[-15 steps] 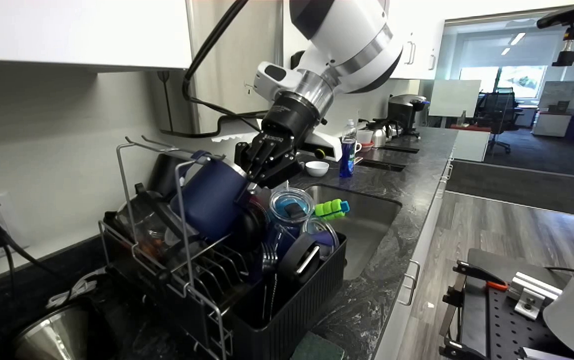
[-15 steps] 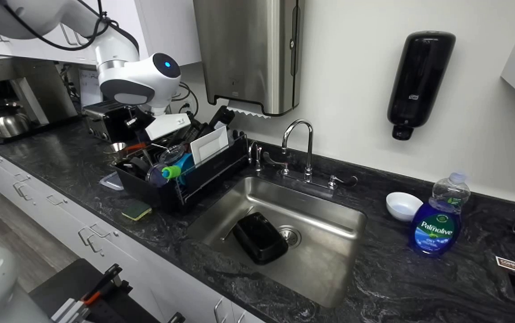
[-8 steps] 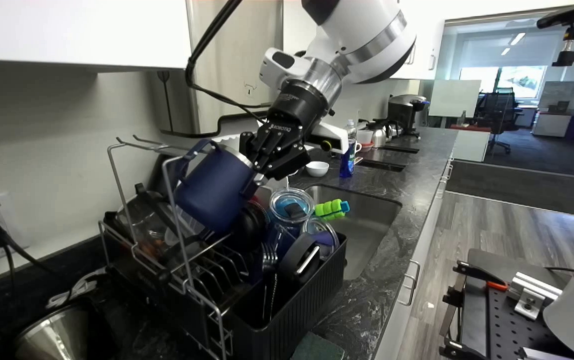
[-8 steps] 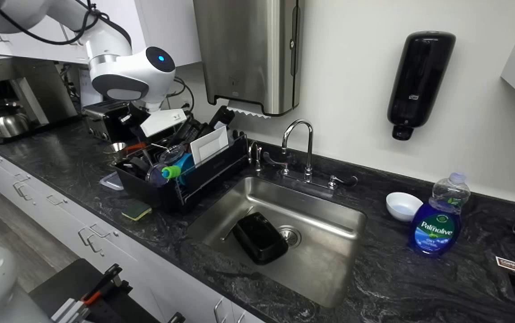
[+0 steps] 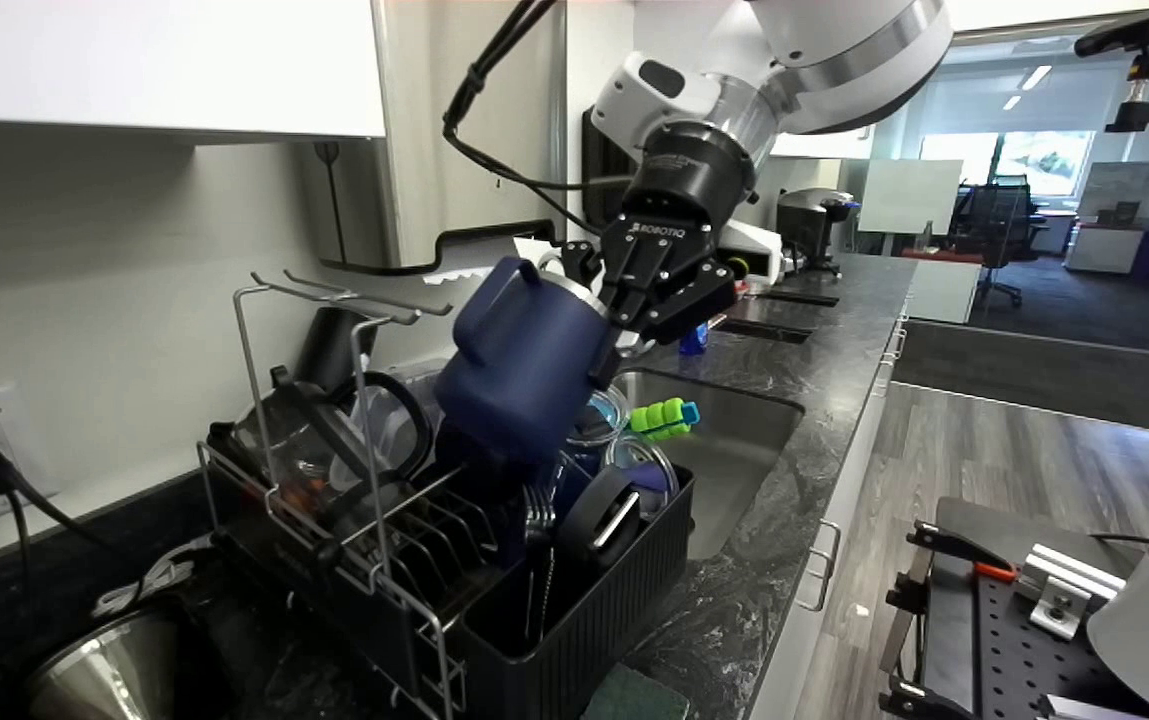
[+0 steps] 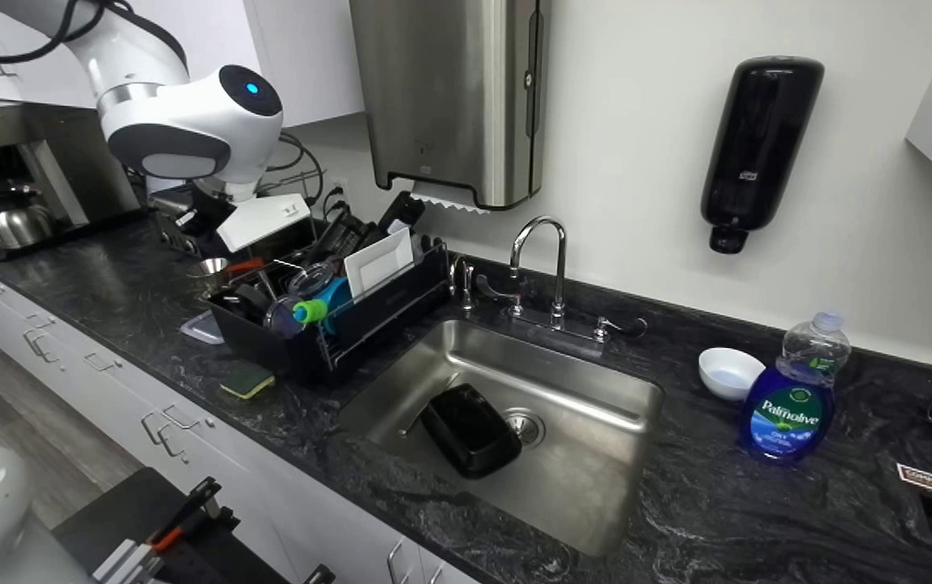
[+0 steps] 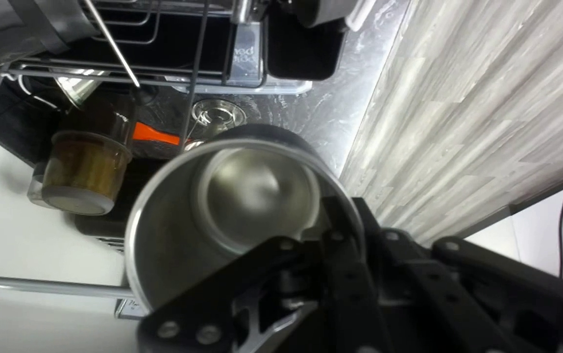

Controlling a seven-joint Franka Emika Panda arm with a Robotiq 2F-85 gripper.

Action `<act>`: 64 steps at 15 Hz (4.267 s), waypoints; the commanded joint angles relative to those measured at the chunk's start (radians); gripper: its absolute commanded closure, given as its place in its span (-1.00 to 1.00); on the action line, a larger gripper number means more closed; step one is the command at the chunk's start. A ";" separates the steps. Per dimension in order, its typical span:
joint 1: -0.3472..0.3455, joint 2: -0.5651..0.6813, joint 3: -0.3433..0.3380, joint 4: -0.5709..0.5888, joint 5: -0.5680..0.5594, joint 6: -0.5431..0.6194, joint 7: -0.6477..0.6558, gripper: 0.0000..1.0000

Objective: Remove the blue mug from the rack and put it in the sink.

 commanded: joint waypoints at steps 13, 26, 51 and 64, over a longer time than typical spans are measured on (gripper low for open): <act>-0.132 -0.209 -0.116 -0.060 -0.411 -0.051 0.228 0.96; -0.281 -0.061 -0.381 -0.001 -0.670 0.050 0.402 0.96; -0.326 0.167 -0.400 0.057 -0.621 0.213 0.537 0.96; -0.340 0.494 -0.414 0.118 -0.440 0.464 0.575 0.96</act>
